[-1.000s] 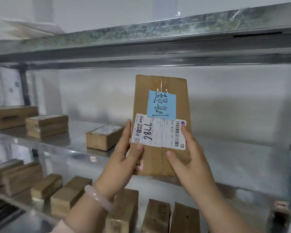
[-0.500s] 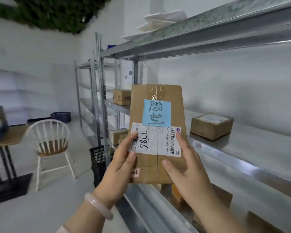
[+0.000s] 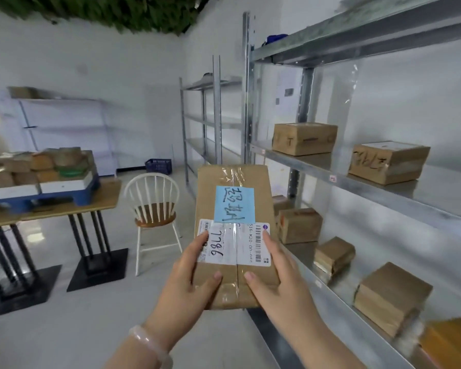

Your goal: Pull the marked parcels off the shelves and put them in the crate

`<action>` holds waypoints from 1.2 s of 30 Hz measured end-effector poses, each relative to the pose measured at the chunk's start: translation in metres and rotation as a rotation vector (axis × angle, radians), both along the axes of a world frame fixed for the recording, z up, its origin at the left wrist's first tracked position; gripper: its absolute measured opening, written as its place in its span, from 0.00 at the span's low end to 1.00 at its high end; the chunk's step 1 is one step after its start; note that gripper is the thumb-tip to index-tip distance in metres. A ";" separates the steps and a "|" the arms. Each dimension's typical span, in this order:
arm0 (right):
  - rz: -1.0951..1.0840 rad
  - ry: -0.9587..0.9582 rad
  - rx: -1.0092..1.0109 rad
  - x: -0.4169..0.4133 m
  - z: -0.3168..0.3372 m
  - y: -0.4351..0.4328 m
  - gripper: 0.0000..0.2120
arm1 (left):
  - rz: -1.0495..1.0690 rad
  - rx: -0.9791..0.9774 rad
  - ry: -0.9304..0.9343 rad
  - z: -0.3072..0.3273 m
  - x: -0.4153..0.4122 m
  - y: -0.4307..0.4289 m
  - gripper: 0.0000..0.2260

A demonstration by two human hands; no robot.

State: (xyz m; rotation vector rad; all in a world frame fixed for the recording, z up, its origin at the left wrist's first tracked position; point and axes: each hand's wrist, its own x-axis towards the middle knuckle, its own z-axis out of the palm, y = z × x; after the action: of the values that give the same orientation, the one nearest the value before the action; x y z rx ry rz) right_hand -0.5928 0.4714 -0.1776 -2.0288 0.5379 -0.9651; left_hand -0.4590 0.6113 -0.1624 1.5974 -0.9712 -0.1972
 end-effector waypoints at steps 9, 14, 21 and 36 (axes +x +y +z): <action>0.048 0.084 0.062 0.135 -0.043 -0.036 0.37 | 0.058 0.083 0.021 -0.047 0.129 -0.034 0.28; 0.067 0.070 0.072 0.211 -0.060 -0.088 0.36 | 0.079 0.087 0.001 -0.062 0.204 -0.086 0.29; 0.126 0.131 0.123 0.319 -0.051 -0.185 0.36 | 0.054 0.137 0.128 -0.059 0.314 -0.168 0.33; 0.081 0.339 0.163 0.525 -0.113 -0.326 0.37 | -0.010 0.346 0.159 -0.126 0.538 -0.316 0.35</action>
State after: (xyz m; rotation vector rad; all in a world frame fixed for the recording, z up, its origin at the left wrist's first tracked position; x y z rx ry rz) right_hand -0.0676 0.1458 -0.2911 -2.0579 0.6841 -0.5117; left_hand 0.0790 0.2955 -0.2879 1.8590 -0.8534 -0.5138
